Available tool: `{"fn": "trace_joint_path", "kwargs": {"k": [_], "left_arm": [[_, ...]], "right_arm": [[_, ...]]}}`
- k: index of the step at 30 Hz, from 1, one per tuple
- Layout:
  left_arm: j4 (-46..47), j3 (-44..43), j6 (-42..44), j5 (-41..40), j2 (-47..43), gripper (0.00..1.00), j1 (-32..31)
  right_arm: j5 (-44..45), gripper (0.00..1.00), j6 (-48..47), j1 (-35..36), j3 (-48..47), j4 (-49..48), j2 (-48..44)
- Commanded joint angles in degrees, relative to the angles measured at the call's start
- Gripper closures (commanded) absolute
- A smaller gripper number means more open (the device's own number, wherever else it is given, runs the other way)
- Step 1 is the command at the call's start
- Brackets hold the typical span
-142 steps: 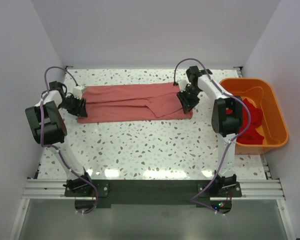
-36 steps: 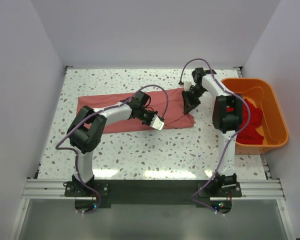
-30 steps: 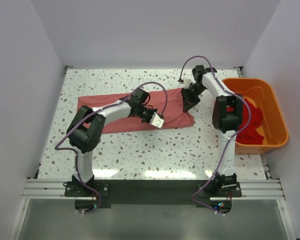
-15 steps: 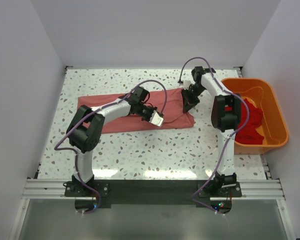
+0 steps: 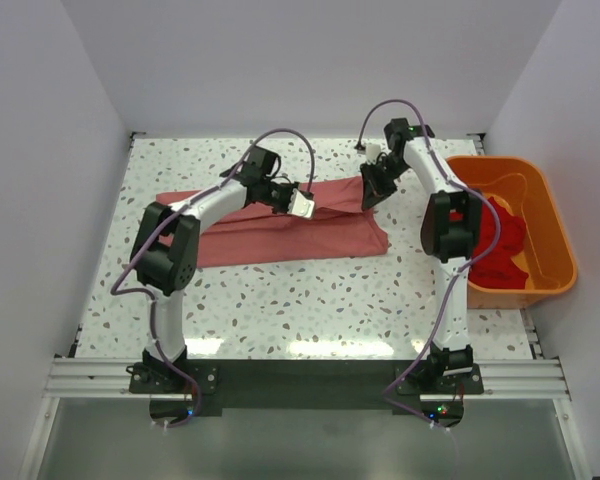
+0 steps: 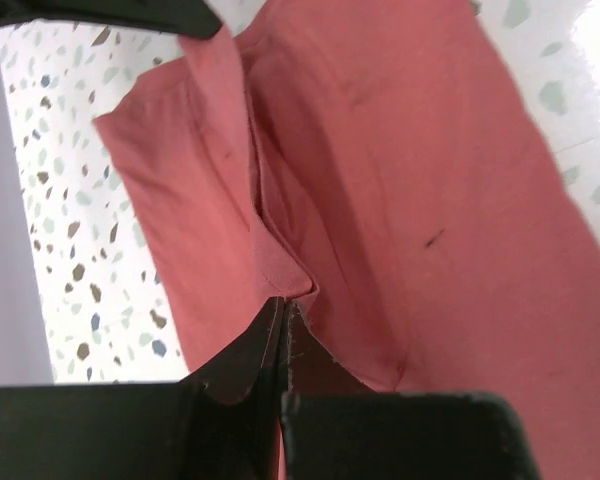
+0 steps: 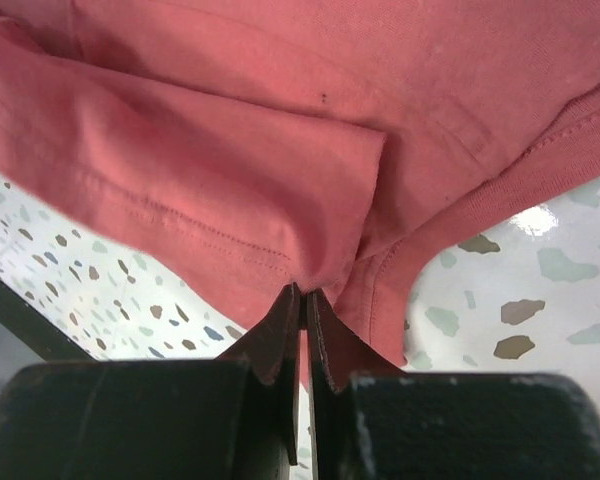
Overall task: Fold and stack the t-shirts
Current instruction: Fold the tshirt
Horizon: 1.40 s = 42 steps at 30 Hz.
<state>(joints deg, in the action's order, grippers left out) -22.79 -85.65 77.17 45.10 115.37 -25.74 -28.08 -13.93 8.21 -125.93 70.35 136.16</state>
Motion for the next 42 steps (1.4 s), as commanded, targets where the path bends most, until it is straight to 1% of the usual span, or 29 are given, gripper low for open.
{"fn": "trace_joint_path", "kwargs": {"k": [1,2,6,10,14,18,19,22,24,29,36,37,38,39,40,41,42], "left_arm": [[-0.33,-3.56,0.09,2.53,2.49,1.00,1.56],[-0.24,-3.74,0.26,2.36,2.84,1.00,1.65],[0.29,-3.74,1.40,2.27,3.89,1.00,1.74],[-1.37,-3.30,3.59,2.36,3.55,1.00,2.18],[-4.28,-1.11,6.59,2.97,1.44,1.00,2.79],[-5.25,1.26,6.51,4.55,-2.60,1.00,3.41],[-6.73,1.53,7.29,4.64,-3.04,1.00,3.41],[-9.72,2.41,8.96,4.82,-3.14,1.00,3.33],[-10.08,2.94,8.53,4.65,-2.52,1.00,3.24],[-9.91,4.43,7.74,4.47,-0.94,1.00,3.15],[-7.89,5.49,3.61,3.24,0.82,1.00,2.36],[-7.71,5.66,3.61,3.24,0.73,1.00,2.27],[-8.06,5.58,3.43,3.24,0.47,1.00,2.36],[-10.06,5.23,4.13,3.15,0.38,0.94,2.27],[-11.22,4.70,4.31,3.15,0.29,0.91,2.18],[-12.45,3.57,4.40,3.76,-0.40,0.89,2.18],[-14.89,3.12,4.14,3.85,-0.85,0.83,2.27]], "right_arm": [[-2.07,0.98,0.75,-0.12,-2.48,1.29,1.30],[-2.07,1.00,0.84,-0.12,-2.74,1.20,1.39],[-3.39,1.00,1.28,-0.12,-3.18,0.58,1.57],[-5.85,1.00,0.93,-0.12,-3.10,1.28,1.57],[-8.74,1.00,0.22,-0.03,0.93,2.69,-0.01],[-9.54,1.00,-0.92,0.05,4.90,3.04,-2.56],[-9.45,1.00,-1.09,0.05,5.60,3.04,-2.91],[-8.14,1.00,-1.97,0.05,7.89,3.83,-3.00],[-6.56,1.00,-2.59,0.05,7.89,4.62,-2.65],[-2.78,1.00,-2.41,0.05,7.80,4.01,-2.48],[2.06,1.00,-2.76,1.46,8.59,2.69,-2.48],[2.41,0.98,-3.11,1.98,8.68,2.95,-2.48],[2.59,0.91,-3.38,2.07,8.86,3.13,-2.91],[2.50,0.87,-3.38,2.16,9.03,3.13,-3.09],[2.59,0.83,-3.38,2.16,8.77,3.22,-3.35],[3.46,0.74,-3.47,2.16,8.42,3.39,-3.62],[4.16,0.70,-3.56,2.16,7.81,3.83,-4.14]]}}
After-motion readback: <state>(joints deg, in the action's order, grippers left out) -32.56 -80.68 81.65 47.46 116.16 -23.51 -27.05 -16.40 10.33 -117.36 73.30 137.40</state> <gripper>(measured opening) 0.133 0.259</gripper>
